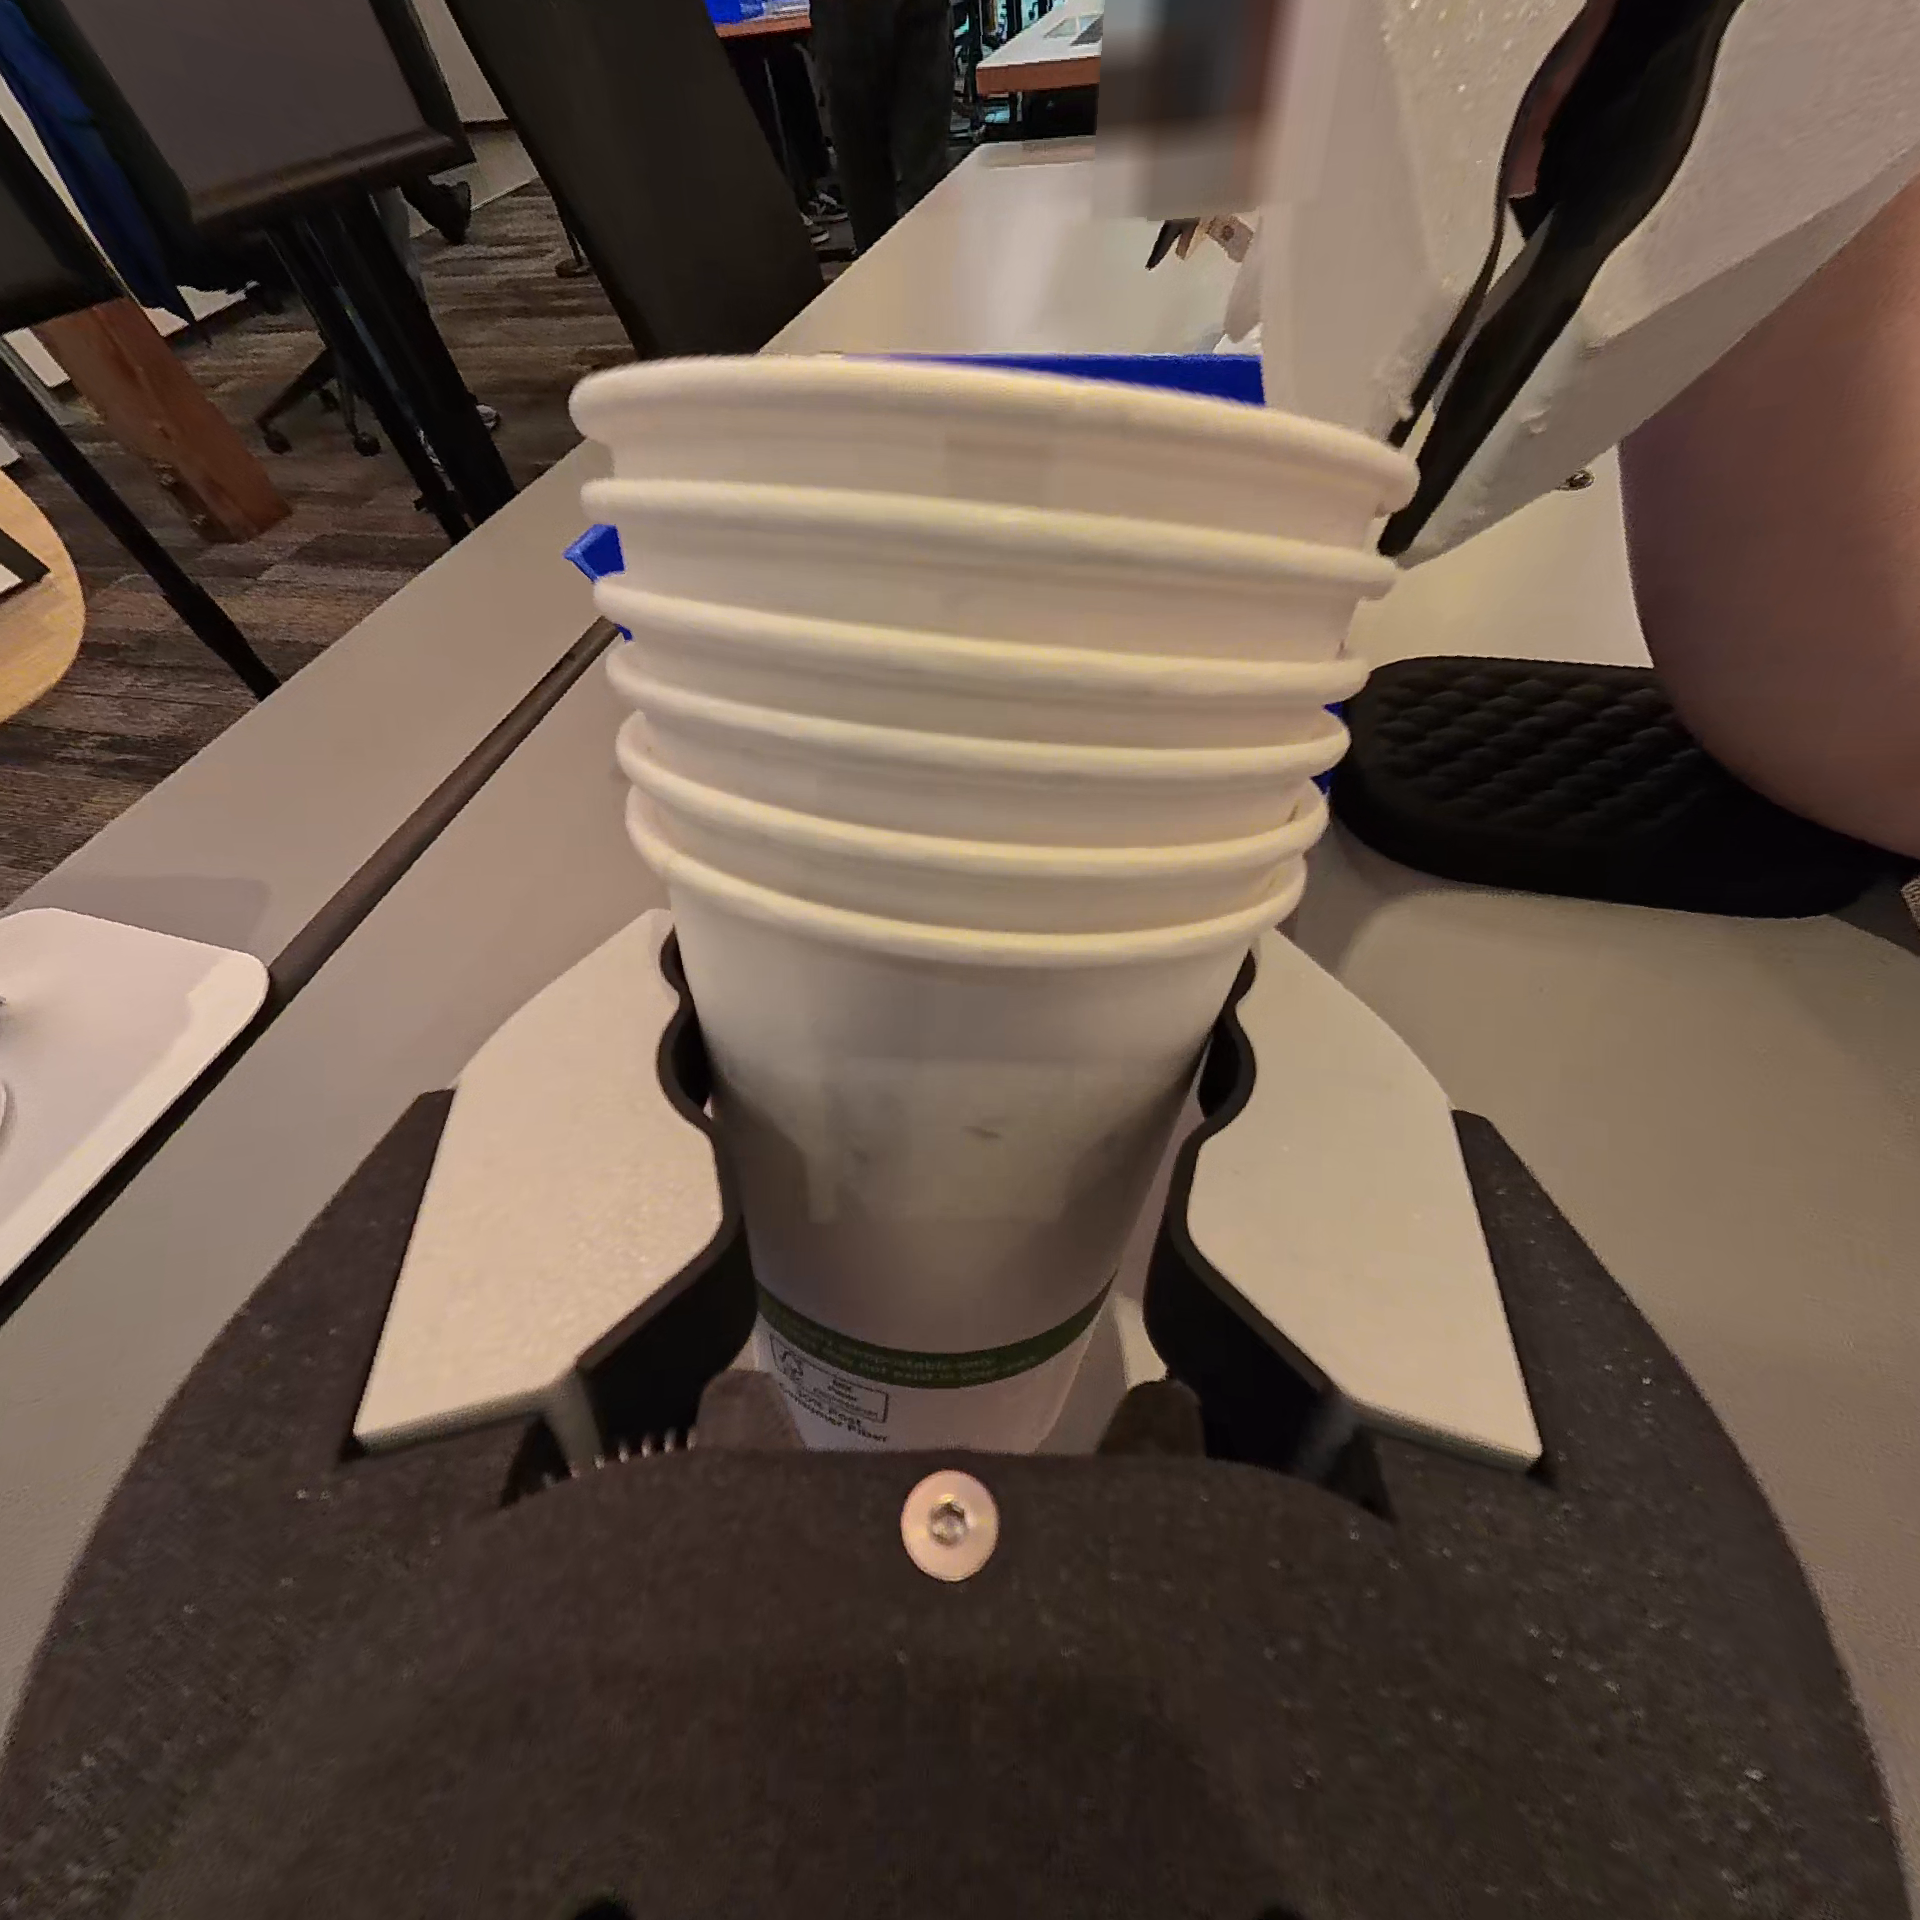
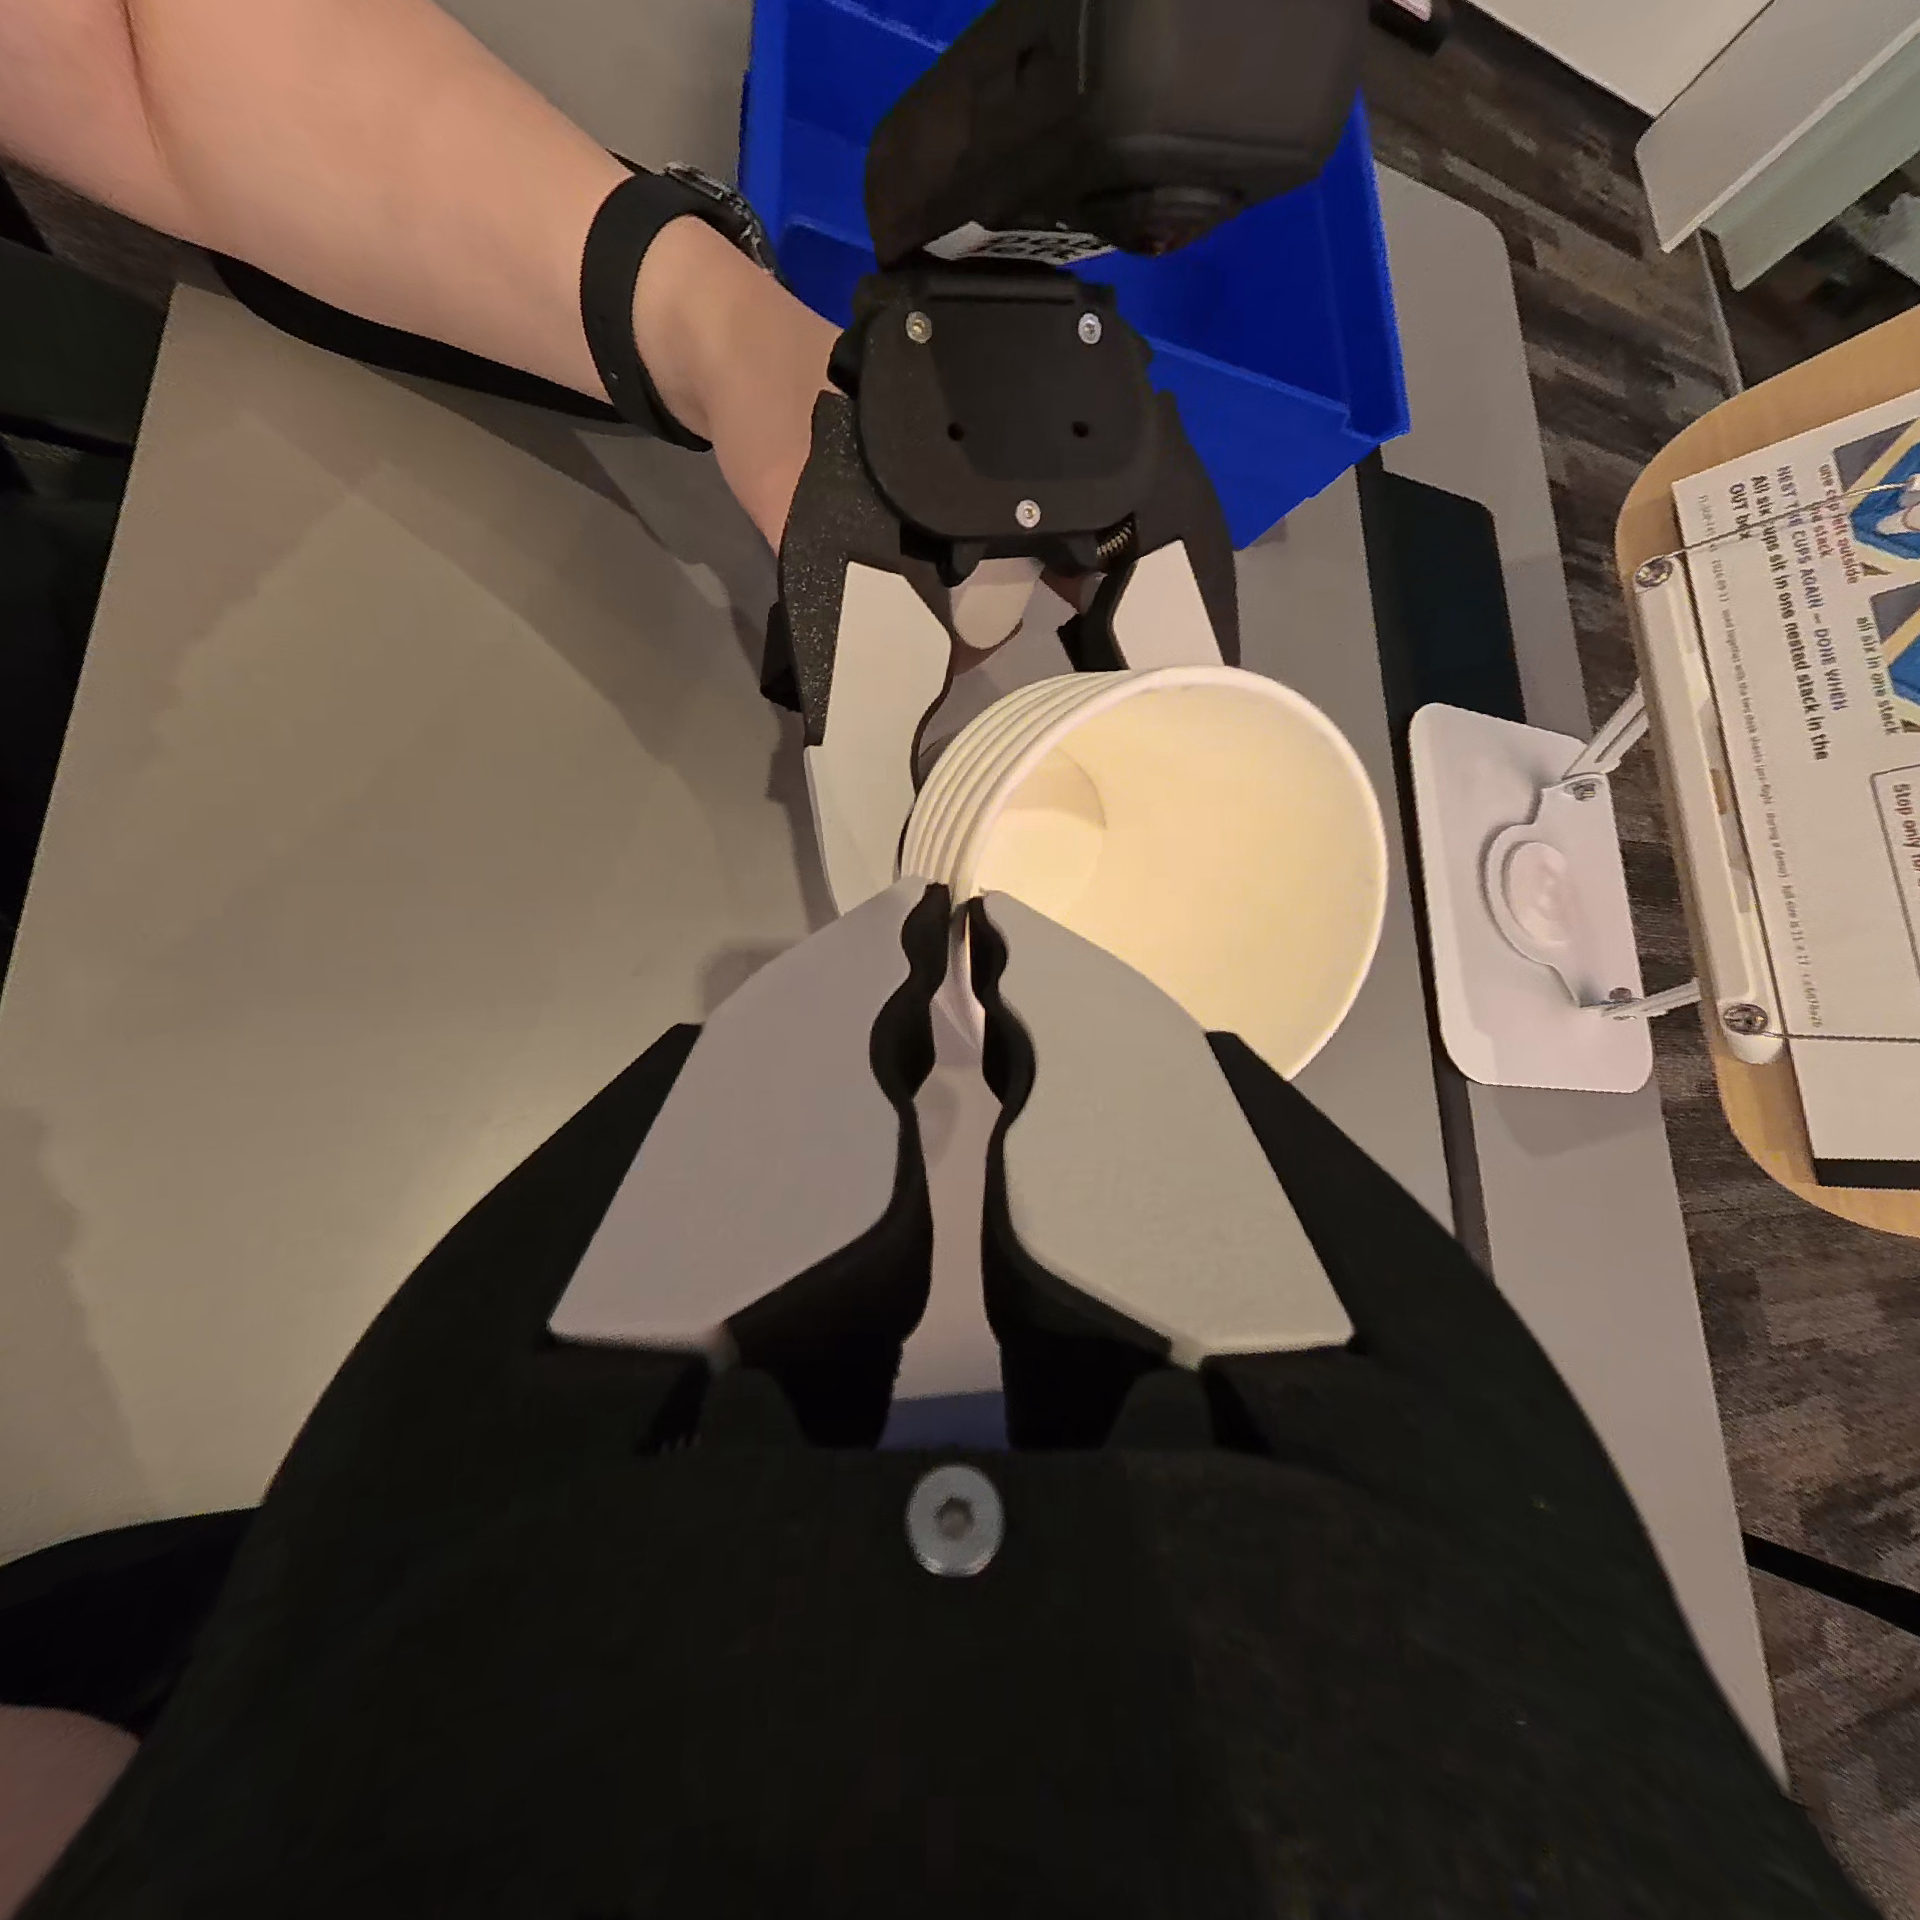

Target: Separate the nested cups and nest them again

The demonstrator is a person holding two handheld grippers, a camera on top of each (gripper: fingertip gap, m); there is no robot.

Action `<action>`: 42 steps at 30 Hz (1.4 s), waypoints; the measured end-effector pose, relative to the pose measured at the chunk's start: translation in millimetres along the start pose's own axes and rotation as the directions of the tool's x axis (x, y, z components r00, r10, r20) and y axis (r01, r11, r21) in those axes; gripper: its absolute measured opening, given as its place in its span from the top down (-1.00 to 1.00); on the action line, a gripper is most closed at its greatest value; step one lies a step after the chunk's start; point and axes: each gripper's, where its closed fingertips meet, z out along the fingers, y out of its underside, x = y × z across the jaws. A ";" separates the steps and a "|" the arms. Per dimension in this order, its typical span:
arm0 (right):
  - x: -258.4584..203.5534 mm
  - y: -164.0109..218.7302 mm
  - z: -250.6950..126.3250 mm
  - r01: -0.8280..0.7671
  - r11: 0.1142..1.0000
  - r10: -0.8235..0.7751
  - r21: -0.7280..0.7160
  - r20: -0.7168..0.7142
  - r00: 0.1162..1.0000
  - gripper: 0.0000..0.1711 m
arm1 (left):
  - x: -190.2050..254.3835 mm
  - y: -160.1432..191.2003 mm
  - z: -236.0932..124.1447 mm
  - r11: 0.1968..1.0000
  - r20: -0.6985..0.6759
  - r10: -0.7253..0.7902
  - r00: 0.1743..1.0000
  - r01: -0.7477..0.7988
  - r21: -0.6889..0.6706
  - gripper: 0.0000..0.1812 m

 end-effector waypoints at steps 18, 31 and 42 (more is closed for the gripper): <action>5.3 -2.8 -19.4 -0.033 0.997 0.033 0.069 -0.002 0.999 0.97 | -1.7 8.5 3.1 0.999 0.010 0.030 1.000 -0.029 -0.040 -0.04; 34.8 -0.6 -83.8 -0.083 0.974 0.125 0.212 -0.193 0.973 0.97 | -4.3 22.4 7.4 0.996 -0.003 0.007 1.000 -0.008 -0.088 -0.04; 92.2 101.4 -171.3 -0.349 0.924 0.372 0.158 -0.586 0.720 0.97 | -10.4 24.3 4.5 0.996 0.000 -0.020 1.000 0.020 -0.086 -0.04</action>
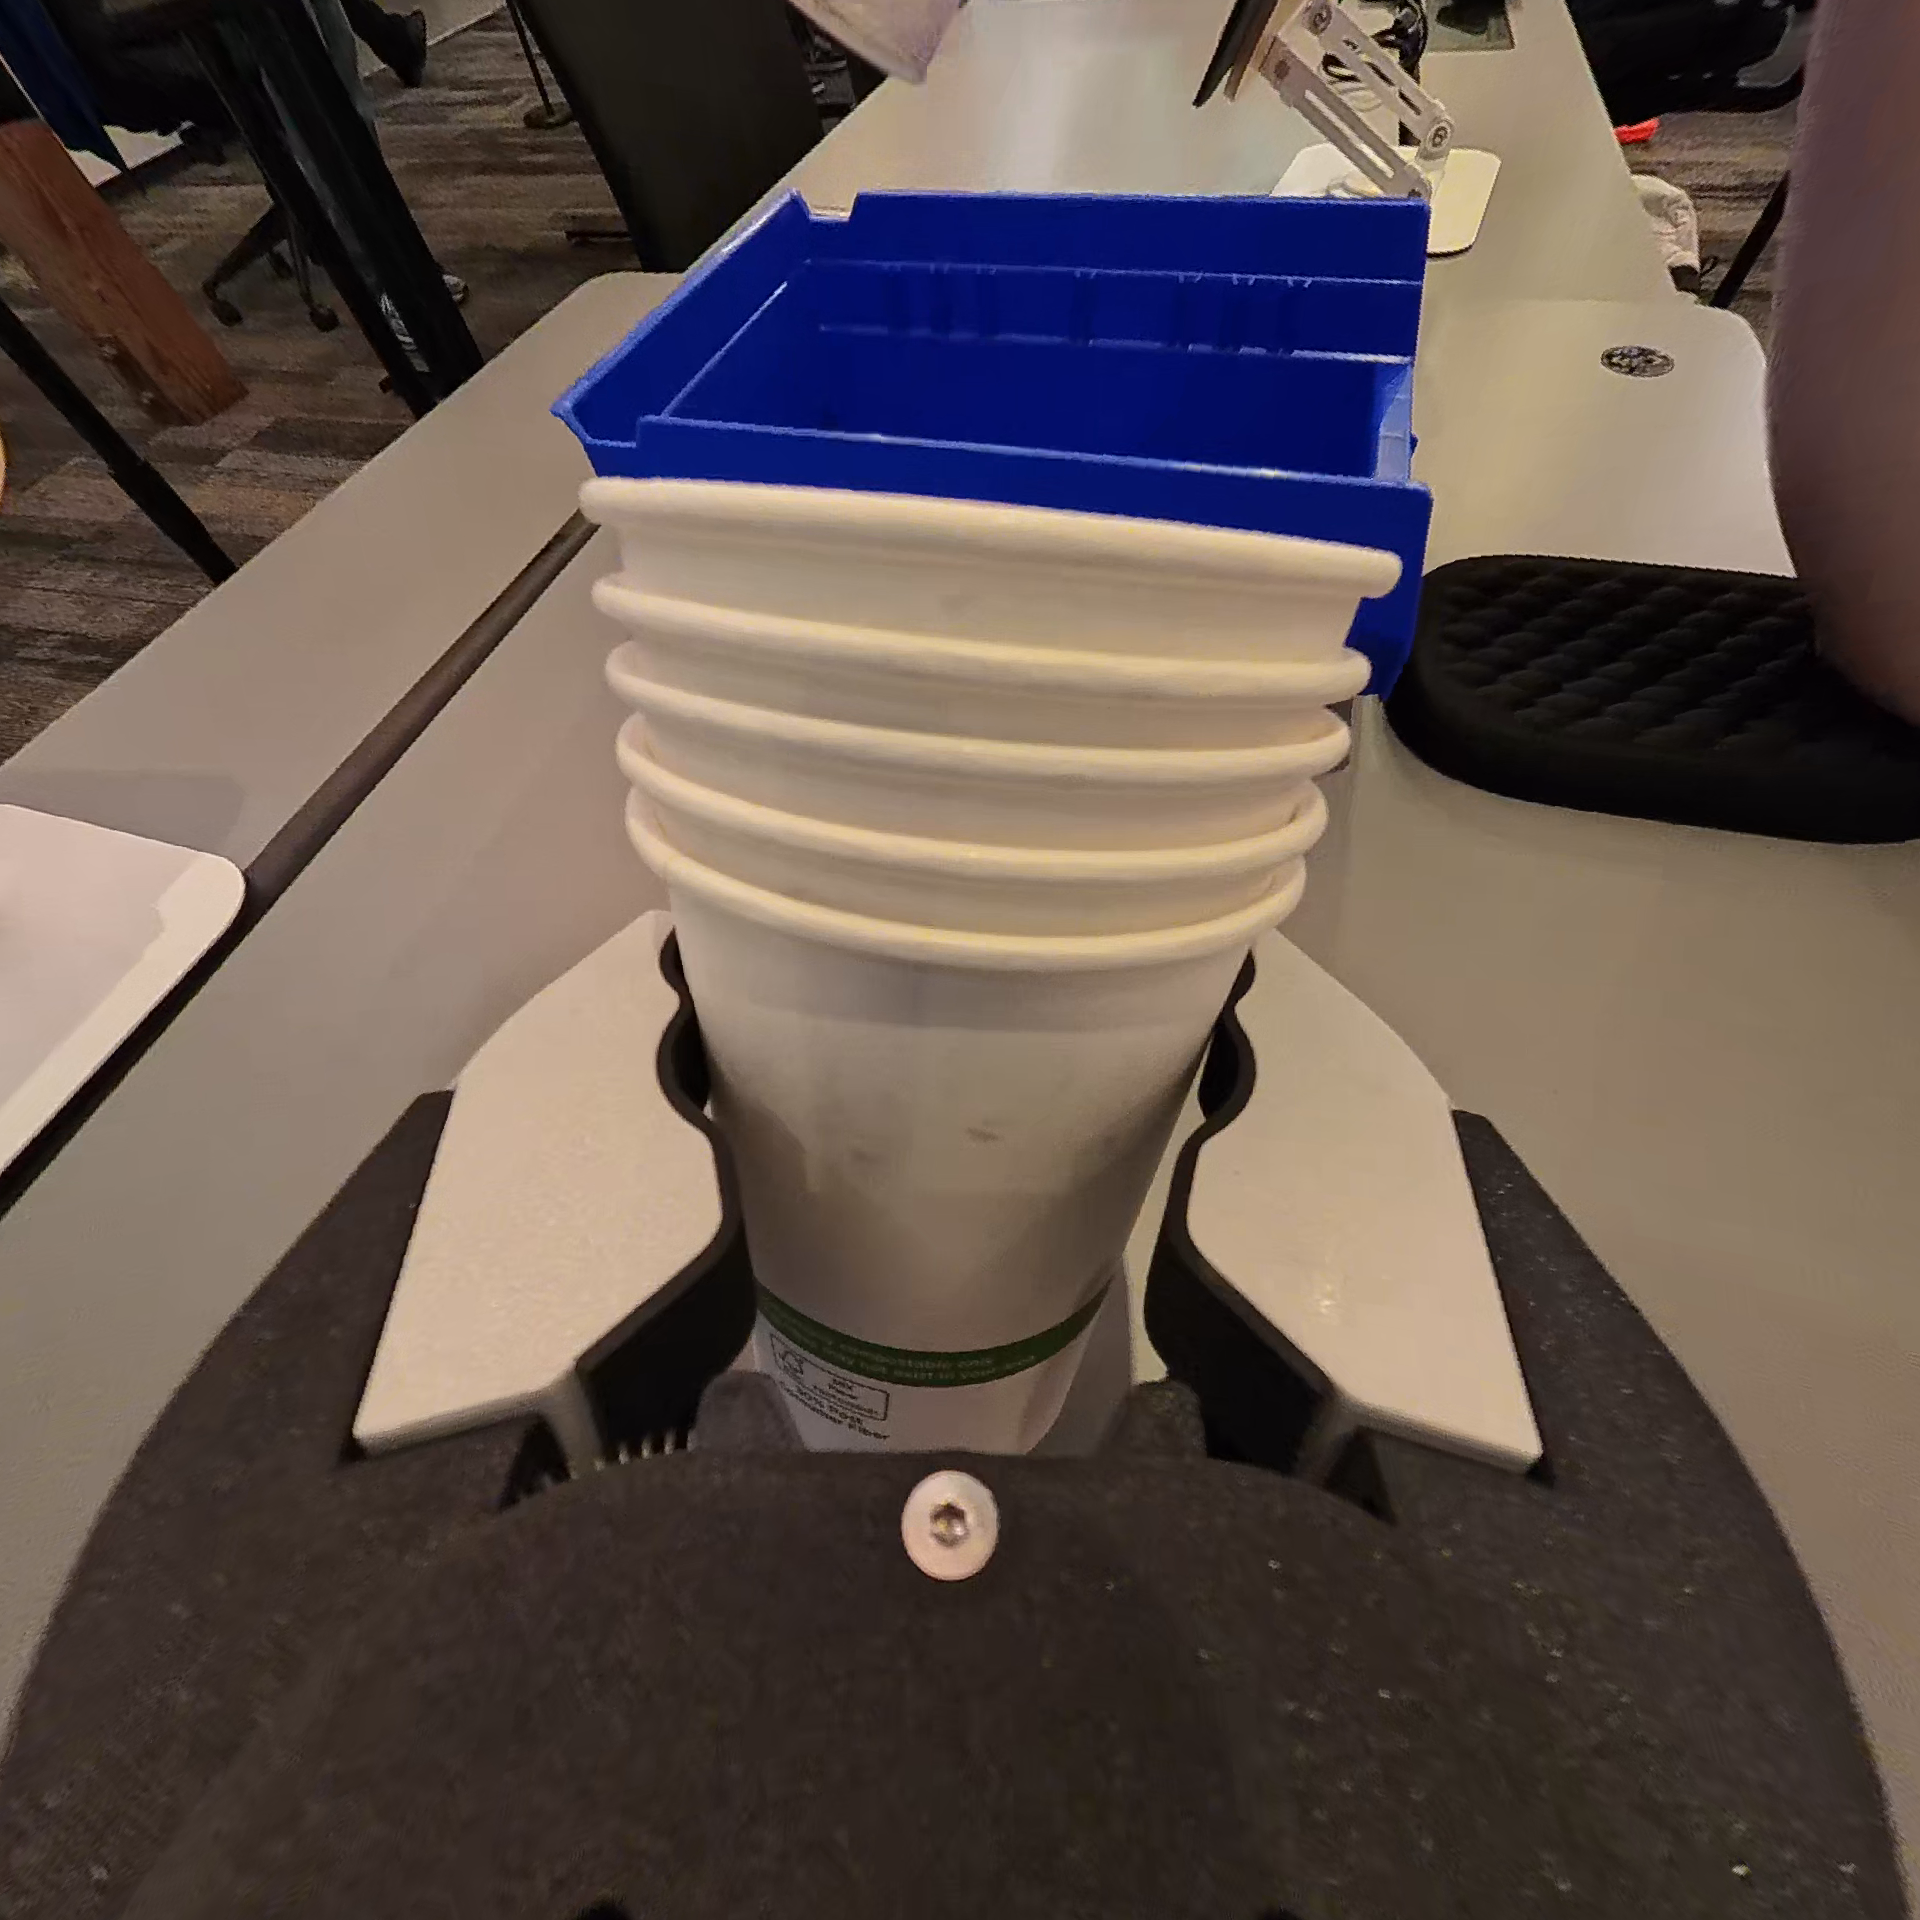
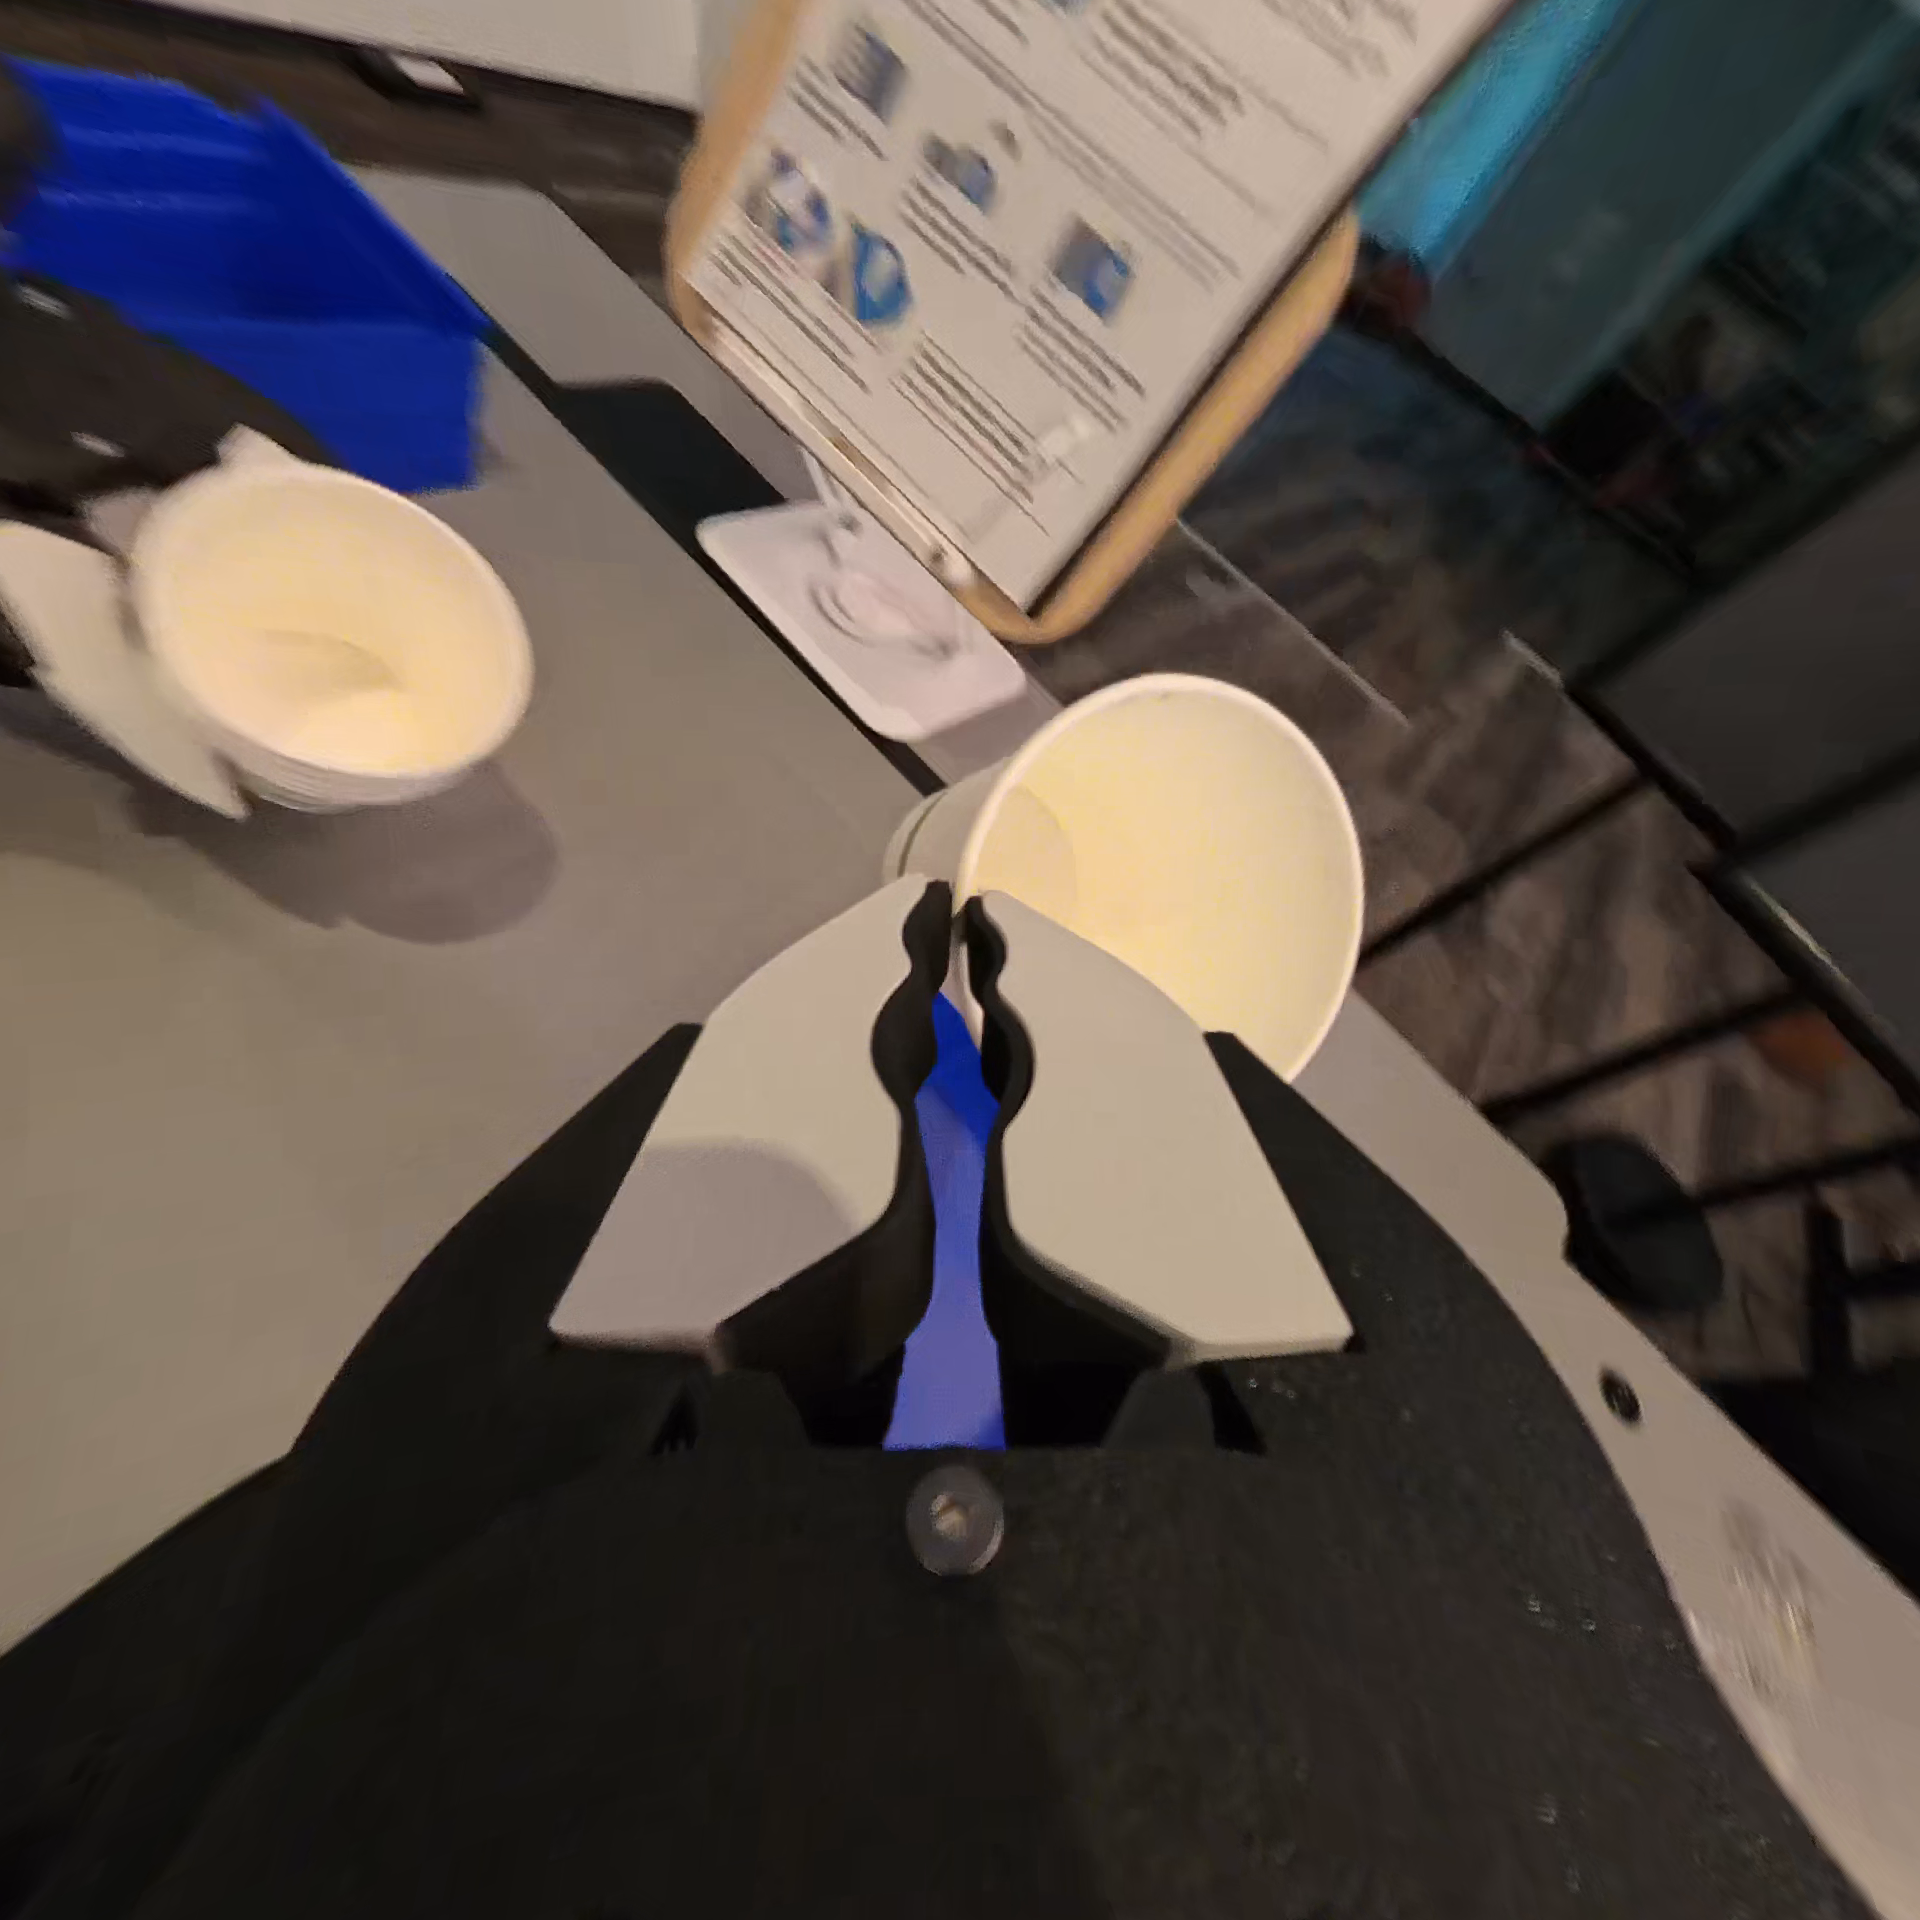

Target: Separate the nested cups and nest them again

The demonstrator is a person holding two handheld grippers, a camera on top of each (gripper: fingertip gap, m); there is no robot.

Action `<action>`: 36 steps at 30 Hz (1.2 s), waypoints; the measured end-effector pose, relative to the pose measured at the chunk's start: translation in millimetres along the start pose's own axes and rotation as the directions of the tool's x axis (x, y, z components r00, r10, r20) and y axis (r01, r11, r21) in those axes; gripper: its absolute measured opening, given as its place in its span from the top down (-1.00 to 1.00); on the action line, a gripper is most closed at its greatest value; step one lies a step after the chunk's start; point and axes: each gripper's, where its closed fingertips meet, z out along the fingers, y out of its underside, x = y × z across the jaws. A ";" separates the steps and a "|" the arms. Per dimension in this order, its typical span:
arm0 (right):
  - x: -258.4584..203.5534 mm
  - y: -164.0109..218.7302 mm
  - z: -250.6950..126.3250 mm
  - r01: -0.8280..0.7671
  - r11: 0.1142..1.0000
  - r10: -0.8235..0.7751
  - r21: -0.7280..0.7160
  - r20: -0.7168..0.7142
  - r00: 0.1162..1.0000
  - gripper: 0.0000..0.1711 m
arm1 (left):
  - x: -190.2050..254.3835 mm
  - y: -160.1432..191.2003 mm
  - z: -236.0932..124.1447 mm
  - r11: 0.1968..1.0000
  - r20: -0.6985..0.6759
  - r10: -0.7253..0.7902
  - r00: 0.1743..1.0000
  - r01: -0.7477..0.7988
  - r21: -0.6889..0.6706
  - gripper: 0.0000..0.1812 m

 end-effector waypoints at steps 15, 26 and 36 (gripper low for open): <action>48.8 137.9 60.4 -0.154 0.878 0.115 -0.453 -0.112 0.987 0.96 | 6.1 -9.1 -3.4 1.000 -0.015 0.011 1.000 -0.010 0.019 -0.04; 52.9 175.4 78.4 -0.117 0.805 0.053 -0.582 -0.126 0.991 0.97 | 7.0 -10.4 -3.8 1.000 -0.023 0.013 1.000 -0.012 0.021 -0.04; 60.4 181.7 84.3 -0.037 0.764 -0.076 -0.644 -0.147 0.986 0.96 | 11.8 -8.9 -1.5 1.000 -0.036 0.026 0.999 -0.026 0.006 -0.05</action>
